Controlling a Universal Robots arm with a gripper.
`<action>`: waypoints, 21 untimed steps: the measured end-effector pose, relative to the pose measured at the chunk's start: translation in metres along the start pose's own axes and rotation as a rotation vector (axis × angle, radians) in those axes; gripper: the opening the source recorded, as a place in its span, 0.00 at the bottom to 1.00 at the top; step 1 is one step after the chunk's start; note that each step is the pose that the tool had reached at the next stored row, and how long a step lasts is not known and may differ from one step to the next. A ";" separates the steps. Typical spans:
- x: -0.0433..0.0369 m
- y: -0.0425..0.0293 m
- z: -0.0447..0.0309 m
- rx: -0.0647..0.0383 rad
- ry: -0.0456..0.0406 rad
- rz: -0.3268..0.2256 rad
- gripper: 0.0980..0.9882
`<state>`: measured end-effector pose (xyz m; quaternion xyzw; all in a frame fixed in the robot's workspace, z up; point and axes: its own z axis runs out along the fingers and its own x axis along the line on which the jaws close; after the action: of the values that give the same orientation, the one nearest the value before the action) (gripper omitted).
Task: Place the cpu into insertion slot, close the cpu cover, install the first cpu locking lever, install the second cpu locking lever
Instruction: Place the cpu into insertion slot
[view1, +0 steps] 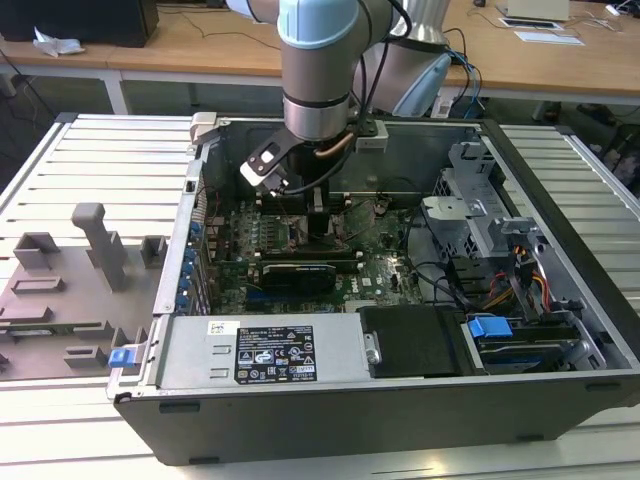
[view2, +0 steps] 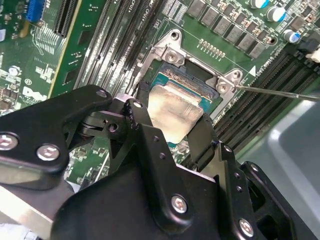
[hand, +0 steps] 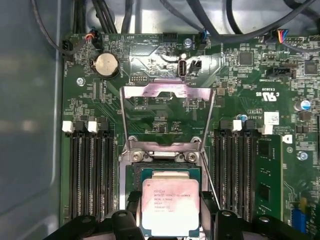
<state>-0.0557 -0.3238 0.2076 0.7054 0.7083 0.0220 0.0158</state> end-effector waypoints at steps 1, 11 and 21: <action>0.0000 -0.0001 0.0034 0.000 -0.0003 -0.001 0.50; 0.0033 -0.0019 0.0103 0.000 -0.0011 0.004 0.50; 0.0050 -0.0024 0.0141 0.000 0.0005 0.004 0.51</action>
<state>-0.0573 -0.3187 0.1934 0.7069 0.7068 0.0223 0.0157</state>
